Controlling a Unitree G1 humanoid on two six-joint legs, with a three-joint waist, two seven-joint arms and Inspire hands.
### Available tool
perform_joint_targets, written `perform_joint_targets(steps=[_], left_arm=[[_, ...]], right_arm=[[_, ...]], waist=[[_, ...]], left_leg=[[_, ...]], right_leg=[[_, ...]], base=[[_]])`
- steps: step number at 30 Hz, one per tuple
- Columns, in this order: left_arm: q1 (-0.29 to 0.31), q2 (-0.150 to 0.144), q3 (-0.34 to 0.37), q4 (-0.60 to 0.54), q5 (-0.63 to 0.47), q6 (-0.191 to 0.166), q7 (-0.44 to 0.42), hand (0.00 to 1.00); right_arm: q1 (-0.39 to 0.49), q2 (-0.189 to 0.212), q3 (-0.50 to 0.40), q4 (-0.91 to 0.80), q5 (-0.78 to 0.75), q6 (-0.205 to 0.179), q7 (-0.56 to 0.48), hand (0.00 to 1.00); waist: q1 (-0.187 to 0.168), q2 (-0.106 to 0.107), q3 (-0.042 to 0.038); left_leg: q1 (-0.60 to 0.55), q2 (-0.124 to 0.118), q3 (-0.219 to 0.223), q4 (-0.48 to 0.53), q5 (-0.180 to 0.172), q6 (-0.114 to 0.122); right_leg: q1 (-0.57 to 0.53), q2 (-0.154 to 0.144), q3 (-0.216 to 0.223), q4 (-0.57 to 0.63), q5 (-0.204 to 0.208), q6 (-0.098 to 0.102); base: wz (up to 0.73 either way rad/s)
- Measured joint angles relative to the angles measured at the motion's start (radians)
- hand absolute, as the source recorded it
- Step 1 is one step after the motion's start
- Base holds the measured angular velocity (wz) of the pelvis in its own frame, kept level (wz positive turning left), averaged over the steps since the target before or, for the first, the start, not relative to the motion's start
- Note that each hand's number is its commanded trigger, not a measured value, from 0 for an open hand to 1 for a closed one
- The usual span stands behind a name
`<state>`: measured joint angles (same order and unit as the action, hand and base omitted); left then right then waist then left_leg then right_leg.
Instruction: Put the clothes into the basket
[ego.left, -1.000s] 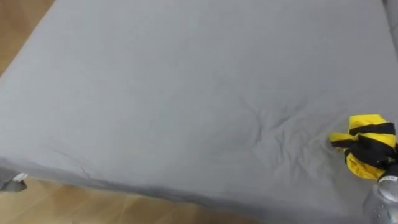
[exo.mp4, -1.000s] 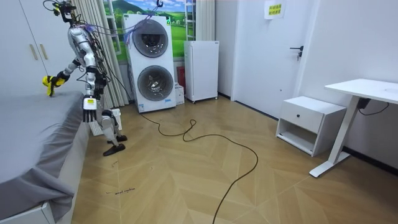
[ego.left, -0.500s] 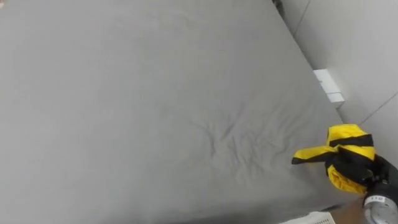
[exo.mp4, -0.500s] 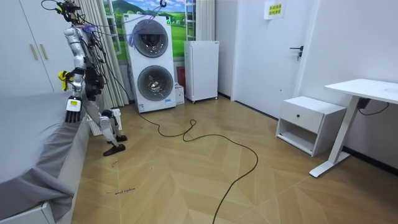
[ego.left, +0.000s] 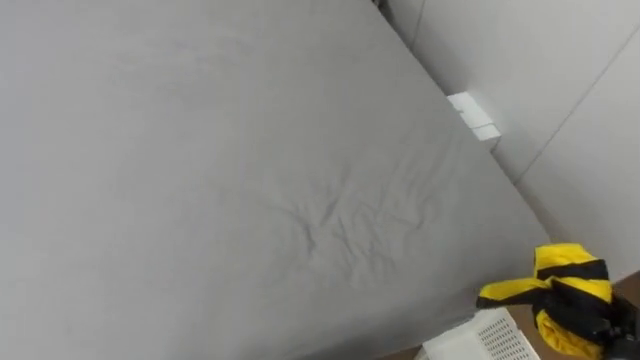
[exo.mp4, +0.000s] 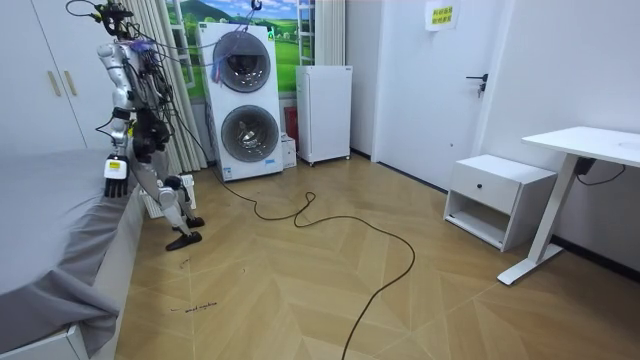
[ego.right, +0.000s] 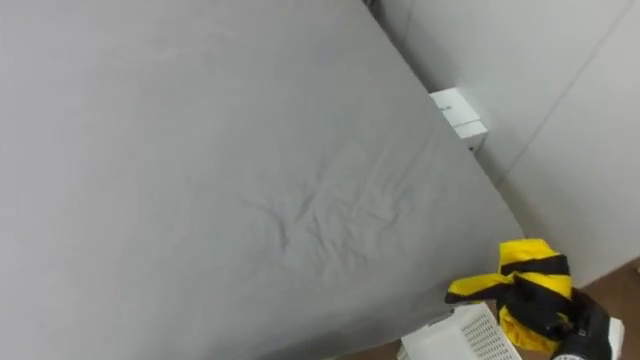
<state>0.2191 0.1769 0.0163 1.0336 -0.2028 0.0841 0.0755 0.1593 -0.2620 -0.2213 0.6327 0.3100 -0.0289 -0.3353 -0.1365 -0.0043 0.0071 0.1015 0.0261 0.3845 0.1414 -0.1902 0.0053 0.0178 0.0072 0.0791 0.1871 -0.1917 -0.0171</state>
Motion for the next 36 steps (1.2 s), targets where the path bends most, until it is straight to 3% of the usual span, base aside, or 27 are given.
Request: perform_joint_targets(steps=[4,6,7,9,11,15,17,20,24,29,32,36], left_arm=[[0.029,0.001,-0.001,0.0,0.0,0.012,0.006,0.0],[0.029,0.005,-0.009,0.001,-0.001,0.021,0.009,0.0],[0.029,0.007,-0.025,0.01,-0.001,0.022,0.014,0.0],[0.022,0.007,-0.033,0.016,-0.004,0.022,0.02,0.0],[0.012,0.007,-0.063,0.018,-0.03,0.022,0.034,0.0],[-0.007,0.008,-0.105,0.018,-0.053,0.022,0.049,0.0],[-0.03,0.002,-0.12,0.019,-0.102,0.022,0.052,0.0],[-0.064,-0.006,-0.141,0.035,-0.121,0.017,0.053,0.0],[-0.097,-0.008,-0.144,0.072,-0.123,-0.005,0.051,0.0],[-0.156,-0.01,-0.212,0.118,-0.197,-0.014,0.047,0.0],[-0.172,-0.011,-0.225,0.125,-0.198,-0.019,0.046,0.0],[-0.184,-0.011,-0.229,0.124,-0.199,-0.026,0.046,0.0]], right_arm=[[0.016,0.013,-0.03,0.031,0.0,0.0,-0.003,1.0],[0.026,0.021,-0.036,0.035,-0.001,0.0,-0.012,1.0],[0.022,0.024,-0.035,0.054,-0.001,0.0,-0.011,1.0],[0.002,0.024,-0.035,0.094,0.004,0.0,-0.009,1.0],[-0.047,0.023,-0.036,0.169,0.005,0.0,-0.01,1.0],[-0.072,0.021,-0.035,0.196,0.006,0.0,-0.007,1.0],[-0.117,0.014,-0.037,0.237,-0.001,0.0,0.0,1.0],[-0.174,-0.006,-0.037,0.266,-0.002,-0.003,-0.002,1.0],[-0.257,-0.029,-0.036,0.336,-0.002,-0.024,-0.03,1.0],[-0.34,-0.083,-0.036,0.386,0.001,-0.035,-0.09,1.0],[-0.391,-0.099,-0.036,0.417,0.023,-0.042,-0.12,1.0],[-0.396,-0.1,-0.036,0.424,0.052,-0.048,-0.148,1.0]], waist=[[-0.033,0.006,0.001],[-0.055,0.006,0.0073],[-0.055,0.012,0.0052],[-0.057,0.028,0.0058],[-0.077,0.041,0.004],[-0.081,0.071,0.0067],[-0.086,0.097,0.0061],[-0.08,0.125,0.0071],[-0.069,0.144,0.006],[-0.048,0.183,0.0057],[-0.044,0.194,0.0065],[-0.029,0.196,0.0074]], left_leg=[[0.016,0.002,0.03,0.001,0.0,0.0],[0.012,0.002,0.033,0.002,0.0,0.0],[0.006,0.004,0.045,0.002,-0.001,-0.001],[-0.013,0.014,0.051,0.006,-0.013,-0.002],[-0.055,0.014,0.053,0.016,-0.016,0.003],[-0.113,0.014,0.053,0.026,-0.015,0.011],[-0.161,0.009,0.053,0.029,-0.01,0.02],[-0.217,-0.003,0.063,0.029,0.0,0.035],[-0.277,-0.005,0.079,0.048,0.002,0.037],[-0.355,-0.01,0.083,0.06,0.015,0.049],[-0.387,-0.021,0.084,0.06,0.02,0.051],[-0.408,-0.022,0.085,0.06,0.026,0.052]], right_leg=[[0.002,0.004,0.031,0.001,0.004,0.001],[-0.002,0.004,0.038,0.002,0.005,0.003],[-0.015,0.009,0.054,0.004,0.008,0.004],[-0.043,0.014,0.063,0.01,0.016,0.005],[-0.097,0.019,0.07,0.038,0.019,0.007],[-0.165,0.019,0.083,0.064,0.025,0.013],[-0.222,0.015,0.085,0.084,0.027,0.017],[-0.298,0.01,0.09,0.123,0.027,0.021],[-0.364,0.007,0.09,0.148,0.028,0.022],[-0.46,-0.005,0.09,0.192,0.024,0.027],[-0.502,-0.009,0.086,0.21,0.023,0.027],[-0.528,-0.018,0.082,0.216,0.022,0.026]], base=[[-0.23],[-0.11],[-0.31],[-0.3],[-0.13],[-0.11],[-0.02],[-0.05],[-0.13],[0.0],[-0.01],[0.01]])
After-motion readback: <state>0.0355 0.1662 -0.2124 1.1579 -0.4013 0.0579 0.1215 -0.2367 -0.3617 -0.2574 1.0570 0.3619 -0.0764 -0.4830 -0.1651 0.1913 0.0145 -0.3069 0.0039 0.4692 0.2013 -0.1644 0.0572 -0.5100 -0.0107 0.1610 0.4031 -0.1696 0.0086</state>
